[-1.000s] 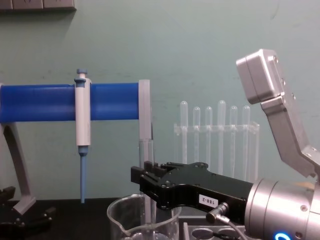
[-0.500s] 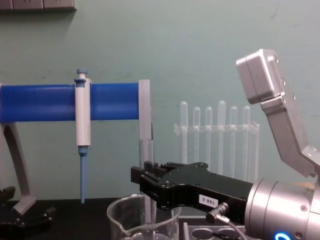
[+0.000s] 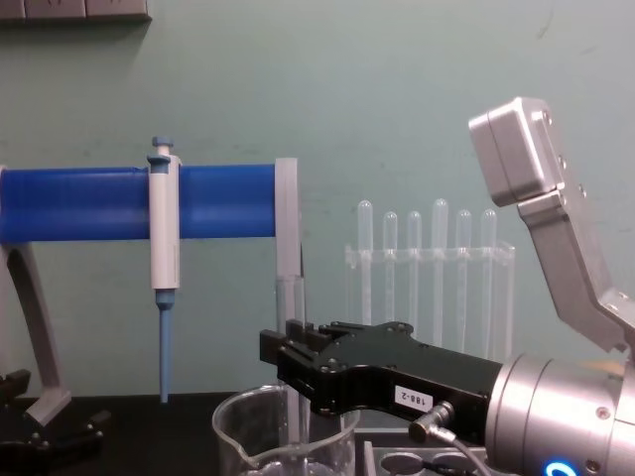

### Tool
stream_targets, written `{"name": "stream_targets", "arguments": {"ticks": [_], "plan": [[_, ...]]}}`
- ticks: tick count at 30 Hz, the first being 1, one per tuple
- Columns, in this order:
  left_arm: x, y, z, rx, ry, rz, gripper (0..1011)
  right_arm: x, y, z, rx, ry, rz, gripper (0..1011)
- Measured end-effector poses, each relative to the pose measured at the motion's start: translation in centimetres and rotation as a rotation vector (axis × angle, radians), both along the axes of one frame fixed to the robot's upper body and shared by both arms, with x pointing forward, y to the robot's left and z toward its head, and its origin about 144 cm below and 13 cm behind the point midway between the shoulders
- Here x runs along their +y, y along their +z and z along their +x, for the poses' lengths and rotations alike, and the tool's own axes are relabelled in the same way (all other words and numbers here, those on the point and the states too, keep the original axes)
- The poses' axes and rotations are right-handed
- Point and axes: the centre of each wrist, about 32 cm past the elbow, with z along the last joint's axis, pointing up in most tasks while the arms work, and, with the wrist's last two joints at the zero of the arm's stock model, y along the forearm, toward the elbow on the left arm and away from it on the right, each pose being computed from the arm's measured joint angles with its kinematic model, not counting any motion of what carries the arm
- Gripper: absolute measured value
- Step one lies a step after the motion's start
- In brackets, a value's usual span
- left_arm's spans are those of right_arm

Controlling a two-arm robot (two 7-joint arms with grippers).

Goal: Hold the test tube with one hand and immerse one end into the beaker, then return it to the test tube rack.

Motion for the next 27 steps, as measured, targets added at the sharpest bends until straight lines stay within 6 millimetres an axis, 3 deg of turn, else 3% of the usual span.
{"name": "stream_targets", "arguments": {"ticks": [27], "plan": [[0.00,0.00,0.00,0.000,0.000,0.000,1000,0.00,0.00,0.00,0.000,0.000,0.000,224]]}}
